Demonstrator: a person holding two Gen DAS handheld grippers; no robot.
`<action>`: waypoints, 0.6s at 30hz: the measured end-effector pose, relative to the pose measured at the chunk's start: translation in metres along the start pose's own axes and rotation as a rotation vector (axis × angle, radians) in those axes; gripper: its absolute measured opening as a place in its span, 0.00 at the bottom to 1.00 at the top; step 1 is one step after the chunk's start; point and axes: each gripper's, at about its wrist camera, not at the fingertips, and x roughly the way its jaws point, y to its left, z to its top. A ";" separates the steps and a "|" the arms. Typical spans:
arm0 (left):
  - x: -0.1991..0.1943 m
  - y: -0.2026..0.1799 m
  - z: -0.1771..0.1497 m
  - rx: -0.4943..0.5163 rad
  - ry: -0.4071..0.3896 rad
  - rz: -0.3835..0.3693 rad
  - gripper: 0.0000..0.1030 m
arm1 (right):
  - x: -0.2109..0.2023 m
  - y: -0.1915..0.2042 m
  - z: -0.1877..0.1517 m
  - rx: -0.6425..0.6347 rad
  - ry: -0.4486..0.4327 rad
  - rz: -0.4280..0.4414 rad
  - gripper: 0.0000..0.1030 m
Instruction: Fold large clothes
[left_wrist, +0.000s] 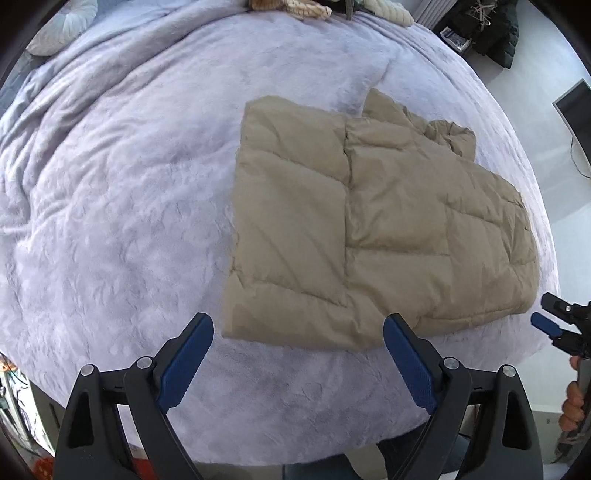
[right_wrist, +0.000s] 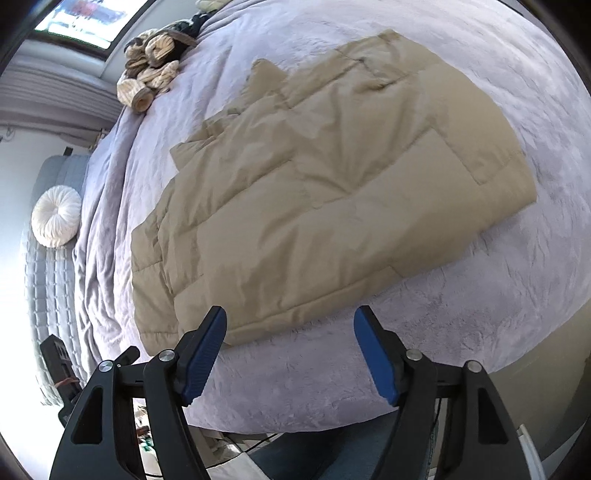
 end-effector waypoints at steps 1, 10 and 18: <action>-0.001 0.001 0.002 0.003 -0.015 0.010 0.91 | -0.001 0.003 0.000 -0.009 0.000 -0.001 0.72; 0.020 0.011 0.022 -0.096 -0.015 0.017 1.00 | 0.011 0.025 0.017 -0.091 0.008 -0.025 0.88; 0.038 0.030 0.044 -0.099 -0.022 0.078 1.00 | 0.029 0.048 0.023 -0.200 0.065 -0.065 1.00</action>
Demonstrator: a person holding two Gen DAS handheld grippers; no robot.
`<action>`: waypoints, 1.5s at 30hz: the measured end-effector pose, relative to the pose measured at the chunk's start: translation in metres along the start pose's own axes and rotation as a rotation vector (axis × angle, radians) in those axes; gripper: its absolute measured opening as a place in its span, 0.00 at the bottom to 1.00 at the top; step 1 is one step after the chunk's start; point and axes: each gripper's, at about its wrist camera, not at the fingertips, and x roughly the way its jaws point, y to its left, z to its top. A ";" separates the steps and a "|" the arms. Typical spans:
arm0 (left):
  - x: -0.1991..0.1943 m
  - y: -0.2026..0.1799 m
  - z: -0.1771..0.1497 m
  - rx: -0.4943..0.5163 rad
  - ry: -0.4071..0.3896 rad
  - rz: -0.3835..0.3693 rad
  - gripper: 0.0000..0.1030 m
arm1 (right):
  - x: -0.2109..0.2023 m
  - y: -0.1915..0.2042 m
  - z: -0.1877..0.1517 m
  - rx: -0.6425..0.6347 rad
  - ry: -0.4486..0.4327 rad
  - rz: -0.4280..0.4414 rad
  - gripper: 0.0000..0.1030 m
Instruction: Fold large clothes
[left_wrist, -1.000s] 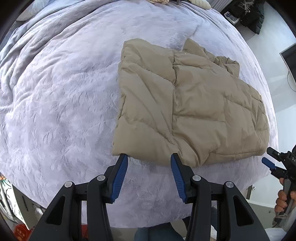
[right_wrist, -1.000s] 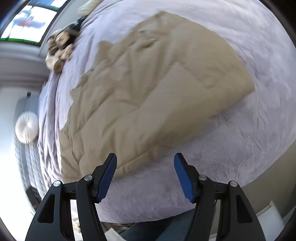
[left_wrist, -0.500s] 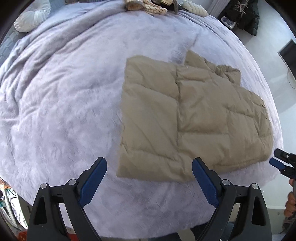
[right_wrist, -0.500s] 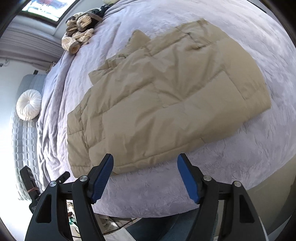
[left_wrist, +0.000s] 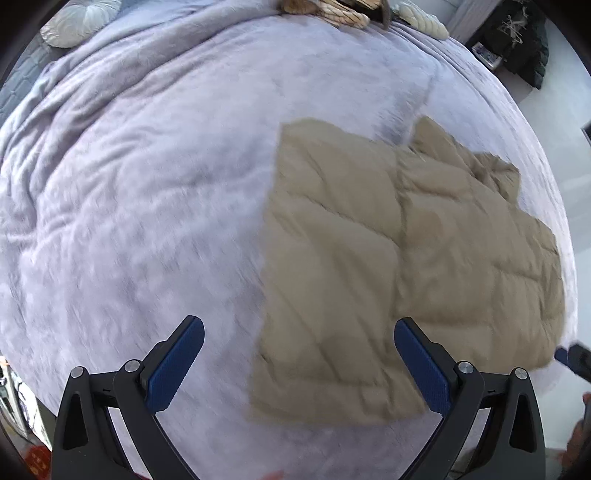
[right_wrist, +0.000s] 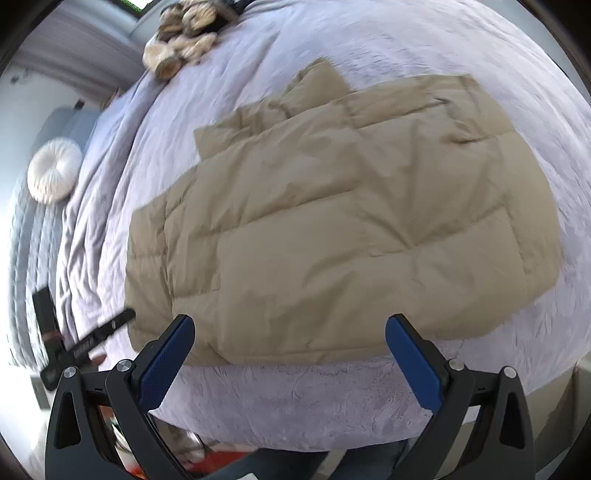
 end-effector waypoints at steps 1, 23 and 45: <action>0.001 0.005 0.005 -0.014 -0.001 -0.001 1.00 | 0.002 0.001 0.002 -0.006 0.011 -0.004 1.00; 0.127 0.008 0.069 0.046 0.323 -0.481 1.00 | 0.045 0.012 0.088 -0.034 -0.057 0.012 0.19; 0.050 -0.121 0.095 0.182 0.424 -0.947 0.30 | 0.151 -0.023 0.144 0.101 0.077 0.029 0.02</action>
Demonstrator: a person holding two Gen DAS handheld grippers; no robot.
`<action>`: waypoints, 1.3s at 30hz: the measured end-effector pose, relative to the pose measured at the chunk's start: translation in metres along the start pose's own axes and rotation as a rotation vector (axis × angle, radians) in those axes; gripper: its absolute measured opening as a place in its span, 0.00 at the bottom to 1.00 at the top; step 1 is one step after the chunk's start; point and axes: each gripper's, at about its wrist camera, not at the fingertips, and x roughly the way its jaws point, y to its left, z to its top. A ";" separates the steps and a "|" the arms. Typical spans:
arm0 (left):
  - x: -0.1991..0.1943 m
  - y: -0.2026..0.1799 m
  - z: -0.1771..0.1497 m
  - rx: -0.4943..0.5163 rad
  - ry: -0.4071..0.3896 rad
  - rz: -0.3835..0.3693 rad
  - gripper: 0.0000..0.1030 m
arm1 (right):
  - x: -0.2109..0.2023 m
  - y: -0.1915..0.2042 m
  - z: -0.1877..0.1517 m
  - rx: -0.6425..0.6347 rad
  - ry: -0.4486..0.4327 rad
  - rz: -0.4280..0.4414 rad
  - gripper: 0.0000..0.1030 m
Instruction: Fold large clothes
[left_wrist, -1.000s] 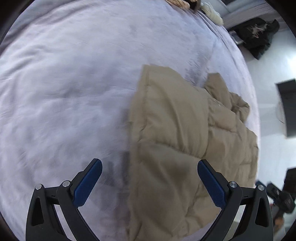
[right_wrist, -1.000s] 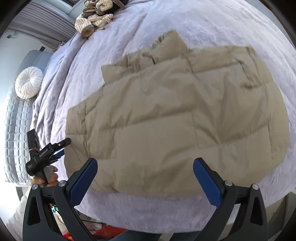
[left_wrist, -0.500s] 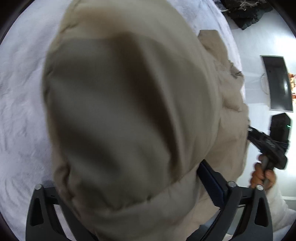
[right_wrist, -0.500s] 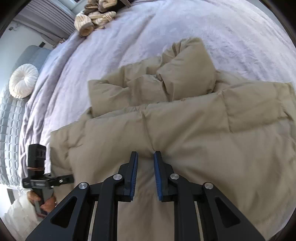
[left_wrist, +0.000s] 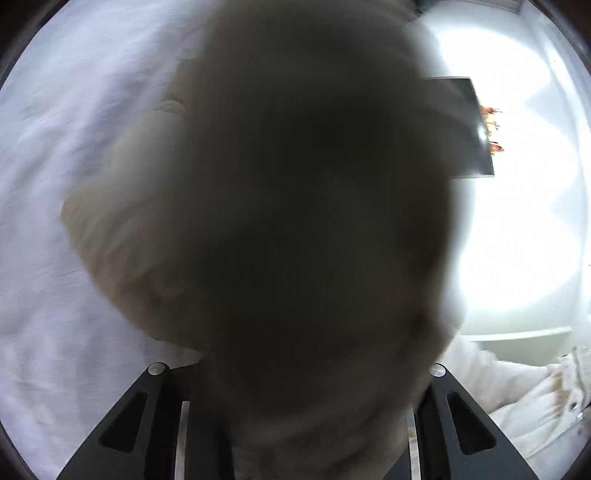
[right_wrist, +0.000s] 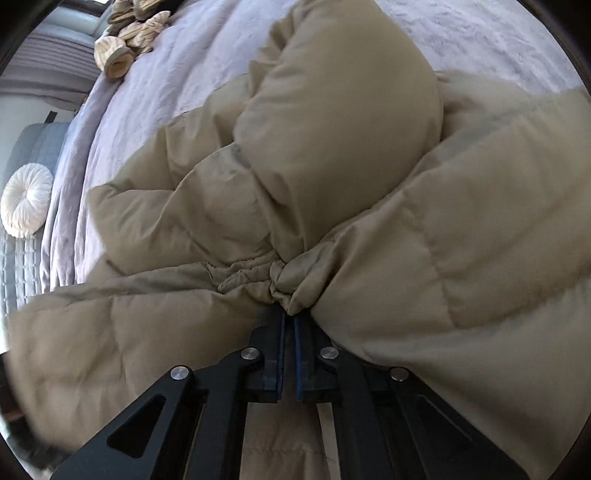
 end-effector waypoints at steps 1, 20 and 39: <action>0.007 -0.011 0.004 0.004 -0.005 -0.002 0.30 | 0.001 0.000 0.000 -0.005 0.000 -0.005 0.01; 0.091 -0.119 0.020 -0.048 -0.007 0.145 0.30 | -0.069 -0.088 -0.169 0.220 -0.025 0.317 0.01; 0.298 -0.226 0.059 0.237 0.232 0.291 0.73 | -0.043 -0.143 -0.190 0.339 -0.031 0.610 0.00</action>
